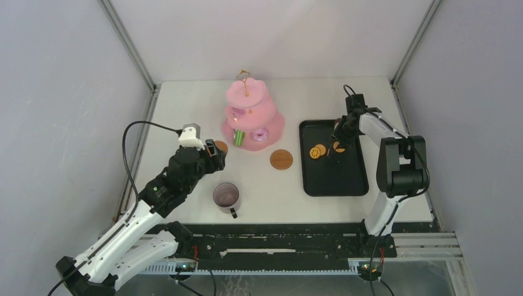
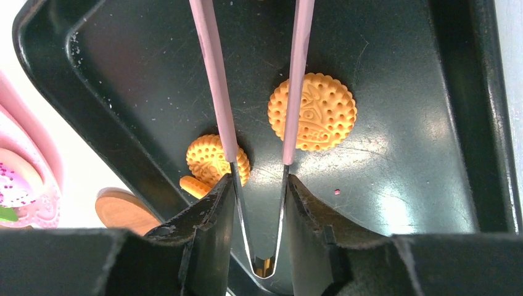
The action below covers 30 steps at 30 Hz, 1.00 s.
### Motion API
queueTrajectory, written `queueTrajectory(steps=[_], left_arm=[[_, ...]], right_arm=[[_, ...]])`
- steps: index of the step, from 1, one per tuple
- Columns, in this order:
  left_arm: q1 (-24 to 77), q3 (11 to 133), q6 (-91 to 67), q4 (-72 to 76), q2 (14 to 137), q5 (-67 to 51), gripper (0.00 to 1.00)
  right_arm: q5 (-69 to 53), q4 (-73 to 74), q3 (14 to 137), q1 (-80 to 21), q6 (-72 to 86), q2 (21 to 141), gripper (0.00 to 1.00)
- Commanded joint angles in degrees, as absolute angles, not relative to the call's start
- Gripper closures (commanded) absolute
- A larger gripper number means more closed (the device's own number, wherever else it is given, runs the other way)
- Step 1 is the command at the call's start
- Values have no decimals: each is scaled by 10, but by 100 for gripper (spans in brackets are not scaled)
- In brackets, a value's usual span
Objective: Serve the afternoon tea
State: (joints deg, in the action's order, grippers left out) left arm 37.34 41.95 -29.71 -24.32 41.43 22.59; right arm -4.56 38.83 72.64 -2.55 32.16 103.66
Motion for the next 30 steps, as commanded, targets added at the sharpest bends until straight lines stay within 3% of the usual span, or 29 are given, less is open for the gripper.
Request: queueTrajectory(steps=[1,4,12,21,30], left_arm=[[364,416,-289,-207,420,215,36],[360,417,-290,-204,423,213,36],[358,416,-301,-205,414,208,37],[358,410,-315,-223,389,210,38],[358,401,-331,-240,357,216,39]], right_arm=[[-48,371,766,-18,308,1048,59],[-49,374,775,-16,305,1054,62],[-49,381,772,-17,293,1040,83],[-32,396,756,-55,279,983,87],[-15,423,792,-169,288,941,89]])
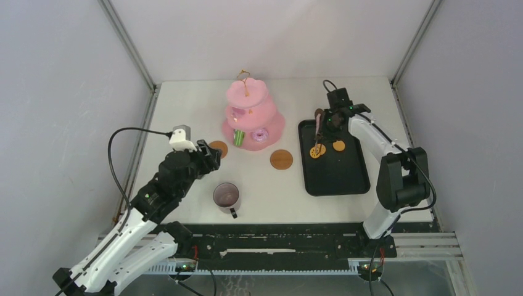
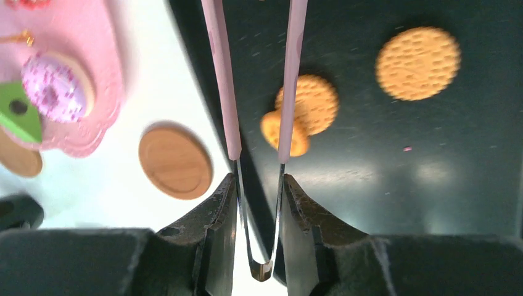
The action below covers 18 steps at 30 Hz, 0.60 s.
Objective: Serve the afternoon tea
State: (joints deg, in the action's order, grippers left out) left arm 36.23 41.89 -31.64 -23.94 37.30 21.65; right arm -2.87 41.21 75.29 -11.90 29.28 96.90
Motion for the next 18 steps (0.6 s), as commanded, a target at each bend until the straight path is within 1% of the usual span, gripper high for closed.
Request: queueTrajectory(steps=[1,8,18], left_arm=[[358,400,-333,-242,353,217,39],[358,396,-340,-249,340,218,39],[358,397,-332,-257,323,222,39]], right_arm=[[-13,428,802,-183,290,941,89],[5,481,919,-281,299,987,89],[20,532,1048,-353,304,1069,89]])
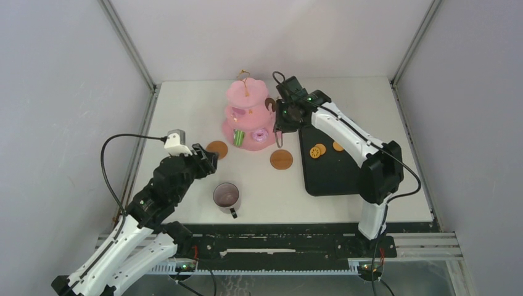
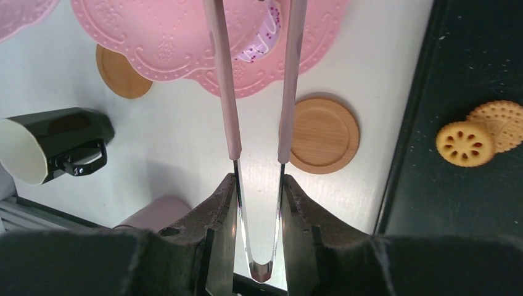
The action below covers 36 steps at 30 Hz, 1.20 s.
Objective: Serve the afternoon tea
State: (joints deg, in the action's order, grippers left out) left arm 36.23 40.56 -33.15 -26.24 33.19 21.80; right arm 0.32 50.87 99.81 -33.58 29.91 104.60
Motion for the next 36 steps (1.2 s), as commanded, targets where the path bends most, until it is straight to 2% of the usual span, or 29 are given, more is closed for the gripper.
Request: queueTrajectory(steps=[1,14,22,36], left_arm=[[358,398,-330,-257,321,223,39],[358,406,-316,-262,321,229,38],[358,399,-316,-261,318,232,38],[357,393,-316,-260,320,231,38]], right_arm=[[21,535,1058,-357,305,1077,89],[19,567,1149,-378,302,1149,87],[17,584,1187,-378,300,1181,72],[8,586,1201,-377,303,1194,59]])
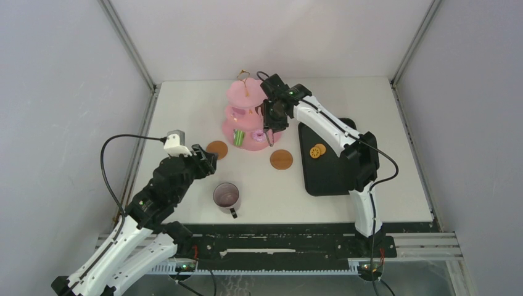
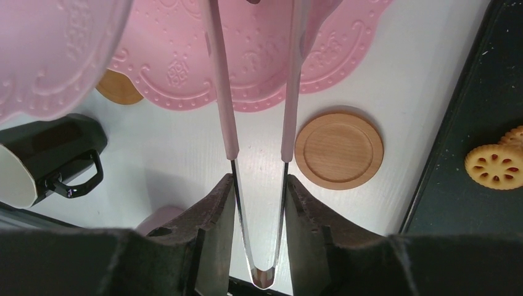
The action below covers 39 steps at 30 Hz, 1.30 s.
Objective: Serve the afternoon tea
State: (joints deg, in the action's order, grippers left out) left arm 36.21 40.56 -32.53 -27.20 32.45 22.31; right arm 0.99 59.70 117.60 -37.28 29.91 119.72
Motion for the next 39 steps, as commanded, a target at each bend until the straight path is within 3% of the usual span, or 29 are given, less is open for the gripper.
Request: queueTrajectory(steps=[1,23,39], left_arm=[[357,393,-316,-259,320,231,38],[357,391,-325,-265,311,230,38],[357,404,-323,-282,304,232,39]], right_arm=[[8,586,1201,-377,303,1194,59],[16,576,1172,-385,305,1155,57],[34,548,1071,-397,320,1059,59]])
